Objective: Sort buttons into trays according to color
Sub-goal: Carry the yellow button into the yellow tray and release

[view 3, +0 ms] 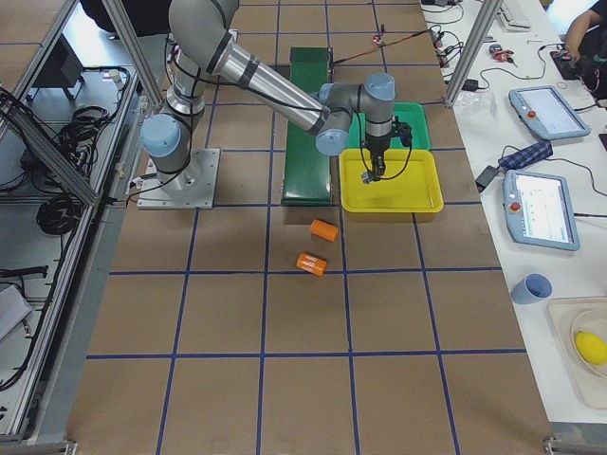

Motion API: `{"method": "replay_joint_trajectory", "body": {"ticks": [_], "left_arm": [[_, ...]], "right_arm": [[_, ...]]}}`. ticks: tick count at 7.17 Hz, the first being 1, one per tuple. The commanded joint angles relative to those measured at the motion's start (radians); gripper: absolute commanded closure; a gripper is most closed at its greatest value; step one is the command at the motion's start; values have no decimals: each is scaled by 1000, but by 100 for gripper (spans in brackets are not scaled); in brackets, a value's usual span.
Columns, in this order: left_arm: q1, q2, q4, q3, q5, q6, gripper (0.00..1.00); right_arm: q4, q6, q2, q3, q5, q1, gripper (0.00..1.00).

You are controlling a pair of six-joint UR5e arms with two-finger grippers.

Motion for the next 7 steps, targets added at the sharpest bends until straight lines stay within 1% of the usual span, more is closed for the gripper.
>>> {"method": "replay_joint_trajectory", "body": {"ticks": [1, 2, 4, 5, 6, 7], "left_arm": [[0, 9, 1, -4, 2, -1, 0], [2, 12, 0, -8, -1, 0, 0], [3, 9, 0, -4, -1, -1, 0], [3, 9, 1, -4, -1, -1, 0], [3, 9, 1, -4, -3, 0, 0], [3, 9, 1, -5, -1, 0, 0]], "right_arm": [[-5, 3, 6, 0, -16, -12, 25], [-30, -3, 5, 2, -12, -13, 0], [-19, 0, -17, 7, -11, -13, 0], [43, 1, -81, 22, -10, -4, 0], [203, 0, -191, 23, -5, -2, 0], [332, 1, -309, 27, -5, 10, 0]]}}
